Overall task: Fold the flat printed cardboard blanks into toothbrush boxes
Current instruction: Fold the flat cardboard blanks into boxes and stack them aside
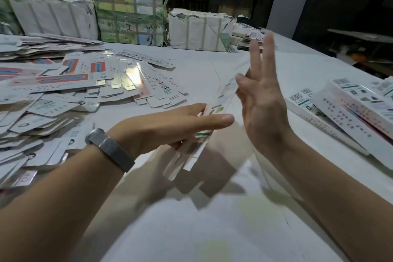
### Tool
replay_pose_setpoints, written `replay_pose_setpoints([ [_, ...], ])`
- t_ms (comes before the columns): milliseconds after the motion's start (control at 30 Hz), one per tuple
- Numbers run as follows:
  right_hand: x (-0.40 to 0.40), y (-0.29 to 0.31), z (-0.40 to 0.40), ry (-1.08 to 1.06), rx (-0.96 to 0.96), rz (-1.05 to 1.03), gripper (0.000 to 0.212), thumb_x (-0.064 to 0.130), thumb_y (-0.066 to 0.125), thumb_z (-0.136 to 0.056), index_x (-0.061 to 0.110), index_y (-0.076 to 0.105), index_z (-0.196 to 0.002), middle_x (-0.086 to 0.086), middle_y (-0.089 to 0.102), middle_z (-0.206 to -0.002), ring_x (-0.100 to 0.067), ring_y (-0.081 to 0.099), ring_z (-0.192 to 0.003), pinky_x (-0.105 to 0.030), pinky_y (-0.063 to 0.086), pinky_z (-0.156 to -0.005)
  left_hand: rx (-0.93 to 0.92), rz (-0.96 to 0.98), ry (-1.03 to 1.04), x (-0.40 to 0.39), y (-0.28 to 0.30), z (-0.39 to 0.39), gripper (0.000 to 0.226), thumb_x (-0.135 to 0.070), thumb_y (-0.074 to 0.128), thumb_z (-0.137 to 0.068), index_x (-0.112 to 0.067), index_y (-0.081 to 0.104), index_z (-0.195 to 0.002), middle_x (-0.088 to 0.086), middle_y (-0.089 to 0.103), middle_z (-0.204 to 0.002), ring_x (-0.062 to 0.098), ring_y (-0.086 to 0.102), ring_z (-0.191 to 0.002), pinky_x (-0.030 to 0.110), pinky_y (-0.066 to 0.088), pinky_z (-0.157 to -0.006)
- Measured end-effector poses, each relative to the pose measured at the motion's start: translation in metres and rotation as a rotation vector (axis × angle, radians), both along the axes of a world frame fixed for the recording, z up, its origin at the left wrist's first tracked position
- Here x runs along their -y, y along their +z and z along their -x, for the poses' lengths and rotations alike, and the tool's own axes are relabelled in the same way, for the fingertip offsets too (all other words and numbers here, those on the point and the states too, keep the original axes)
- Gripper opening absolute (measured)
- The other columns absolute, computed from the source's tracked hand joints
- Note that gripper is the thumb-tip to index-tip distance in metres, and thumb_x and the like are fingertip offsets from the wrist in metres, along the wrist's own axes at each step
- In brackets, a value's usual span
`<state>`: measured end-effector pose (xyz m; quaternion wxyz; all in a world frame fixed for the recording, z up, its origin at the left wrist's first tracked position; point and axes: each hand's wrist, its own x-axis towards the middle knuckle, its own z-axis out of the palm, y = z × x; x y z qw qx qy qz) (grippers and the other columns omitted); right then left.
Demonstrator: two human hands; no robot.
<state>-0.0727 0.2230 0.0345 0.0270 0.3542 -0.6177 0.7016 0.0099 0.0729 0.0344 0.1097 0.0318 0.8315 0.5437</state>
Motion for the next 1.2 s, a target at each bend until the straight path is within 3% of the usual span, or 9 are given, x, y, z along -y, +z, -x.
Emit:
replay_pose_setpoints([
  [67, 0.002, -0.002, -0.004, 0.149, -0.045, 0.006, 0.075, 0.016, 0.041, -0.098, 0.045, 0.002, -0.155, 0.02, 0.008, -0.165, -0.002, 0.01, -0.151, -0.051, 0.007, -0.124, -0.098, -0.03, -0.026, -0.007, 0.002, -0.002, 0.012, -0.06, 0.064, -0.073, -0.058, 0.063, -0.084, -0.024, 0.064, -0.075, -0.006, 0.058, -0.063, 0.013, 0.048, -0.059],
  [267, -0.003, 0.003, -0.002, 0.045, -0.02, 0.043, 0.067, 0.018, 0.046, -0.097, 0.043, 0.017, -0.153, 0.013, 0.02, -0.164, -0.014, 0.035, -0.145, -0.044, 0.037, -0.114, -0.034, -0.576, 0.066, -0.005, 0.003, 0.0, 0.034, -0.015, 0.045, -0.09, -0.022, 0.047, -0.123, 0.007, 0.072, -0.105, 0.019, 0.074, -0.089, 0.028, 0.061, -0.064],
  [433, -0.003, -0.005, 0.01, -0.313, -0.078, -0.109, 0.04, 0.017, 0.059, -0.098, 0.032, 0.053, -0.134, 0.01, 0.047, -0.128, 0.002, 0.054, -0.111, -0.014, 0.054, -0.056, -0.011, -0.571, -0.023, -0.006, -0.003, 0.001, 0.048, 0.002, 0.038, -0.091, -0.031, 0.046, -0.125, 0.002, 0.075, -0.1, 0.029, 0.074, -0.096, 0.034, 0.061, -0.067],
  [700, -0.006, -0.002, 0.016, -0.365, -0.194, -0.29, 0.032, 0.024, 0.065, -0.095, 0.03, 0.065, -0.126, 0.017, 0.037, -0.105, 0.008, 0.049, -0.098, -0.011, 0.052, -0.066, -0.022, -0.724, 0.01, -0.008, -0.007, 0.003, 0.087, 0.025, 0.028, -0.076, -0.04, 0.047, -0.132, 0.013, 0.074, -0.102, 0.037, 0.072, -0.098, 0.046, 0.061, -0.069],
  [800, -0.007, 0.0, 0.013, -0.375, -0.214, -0.303, 0.014, 0.022, 0.071, -0.09, 0.034, 0.072, -0.097, 0.013, 0.042, -0.104, 0.002, 0.05, -0.095, -0.031, 0.053, -0.082, -0.001, -0.731, 0.051, -0.01, -0.004, 0.001, 0.057, 0.006, 0.055, -0.078, -0.028, 0.057, -0.124, 0.015, 0.074, -0.095, 0.031, 0.075, -0.087, 0.039, 0.061, -0.065],
  [867, -0.005, -0.001, 0.006, -0.308, -0.202, -0.297, 0.011, 0.019, 0.073, -0.088, 0.03, 0.071, -0.085, 0.006, 0.046, -0.103, -0.007, 0.055, -0.096, -0.03, 0.055, -0.063, 0.022, -0.691, 0.139, -0.011, -0.001, -0.002, 0.027, -0.037, 0.062, -0.081, -0.021, 0.073, -0.098, 0.01, 0.074, -0.081, 0.022, 0.073, -0.065, 0.029, 0.058, -0.056],
  [1000, 0.001, -0.008, -0.002, -0.201, -0.181, -0.31, 0.015, 0.02, 0.071, -0.091, 0.022, 0.072, -0.106, 0.002, 0.045, -0.108, -0.02, 0.062, -0.095, -0.024, 0.051, -0.04, -0.039, -0.609, 0.321, -0.012, 0.001, -0.001, 0.066, -0.062, 0.037, -0.096, -0.028, 0.076, -0.055, 0.001, 0.068, -0.057, 0.017, 0.068, -0.047, 0.022, 0.052, -0.043],
  [1100, 0.003, -0.011, -0.005, -0.229, -0.216, -0.394, 0.032, 0.03, 0.071, -0.091, 0.021, 0.071, -0.121, 0.007, 0.048, -0.114, -0.016, 0.058, -0.1, -0.029, 0.056, -0.069, -0.073, -0.576, 0.361, -0.014, -0.001, -0.001, 0.073, -0.06, 0.028, -0.101, -0.031, 0.075, -0.053, -0.001, 0.067, -0.054, 0.015, 0.067, -0.046, 0.021, 0.051, -0.042],
  [1200, 0.003, -0.007, -0.006, -0.198, -0.111, -0.34, 0.025, 0.031, 0.077, -0.085, 0.019, 0.077, -0.106, 0.007, 0.052, -0.113, -0.009, 0.061, -0.095, -0.024, 0.054, -0.065, -0.079, -0.553, 0.349, -0.016, -0.002, -0.002, 0.064, -0.059, 0.027, -0.102, -0.026, 0.076, -0.078, 0.004, 0.072, -0.063, 0.019, 0.072, -0.054, 0.023, 0.054, -0.045],
])
